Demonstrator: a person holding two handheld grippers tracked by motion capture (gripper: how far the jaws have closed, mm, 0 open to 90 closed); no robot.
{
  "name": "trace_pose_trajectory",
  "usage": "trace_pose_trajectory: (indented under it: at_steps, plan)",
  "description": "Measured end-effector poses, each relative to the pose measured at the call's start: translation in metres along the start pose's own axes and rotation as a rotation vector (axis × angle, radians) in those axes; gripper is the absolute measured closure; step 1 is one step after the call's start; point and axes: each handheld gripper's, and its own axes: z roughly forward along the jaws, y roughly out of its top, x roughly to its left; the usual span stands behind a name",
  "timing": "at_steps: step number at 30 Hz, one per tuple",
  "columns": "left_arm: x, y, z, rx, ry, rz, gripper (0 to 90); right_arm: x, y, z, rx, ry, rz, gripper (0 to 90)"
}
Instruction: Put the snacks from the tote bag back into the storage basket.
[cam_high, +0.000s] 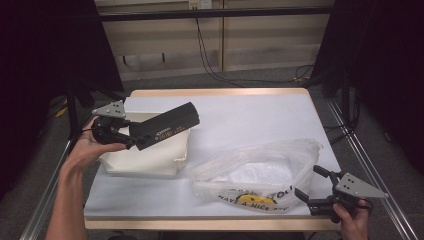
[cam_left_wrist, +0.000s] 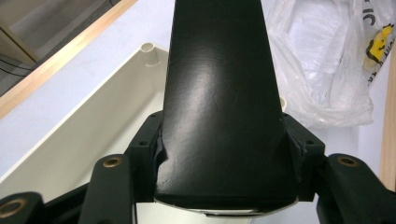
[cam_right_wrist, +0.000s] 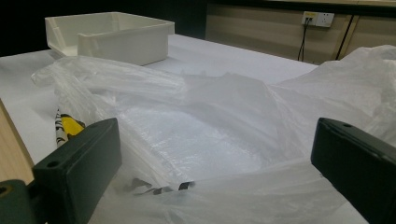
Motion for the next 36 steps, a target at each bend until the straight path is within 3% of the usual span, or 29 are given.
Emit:
trace_pose_trajectory:
  at_steps: [2, 11, 17, 24, 29, 36]
  plan:
    - [0.003, -0.003, 0.0, 0.008, 0.022, -0.001, 43.0, 0.0, 0.0, 0.0, -0.001, -0.001, -0.002, 1.4]
    - [0.016, -0.02, 0.002, 0.047, 0.02, -0.015, 43.0, 0.0, 0.0, 0.001, 0.003, 0.007, -0.013, 1.4]
    - [0.026, -0.031, 0.008, 0.056, 0.025, -0.049, 43.0, 0.0, 0.0, 0.002, 0.005, 0.012, -0.007, 1.4]
    - [0.033, -0.042, 0.018, 0.103, 0.025, -0.056, 43.0, 0.0, 0.0, 0.003, 0.007, 0.008, -0.01, 1.4]
    - [0.038, -0.049, 0.024, 0.104, 0.019, -0.087, 43.0, 0.001, 0.0, 0.004, 0.009, 0.015, -0.009, 1.4]
    - [0.043, -0.053, 0.035, 0.128, 0.007, -0.088, 43.0, 0.0, 0.0, 0.005, 0.016, 0.018, -0.007, 1.4]
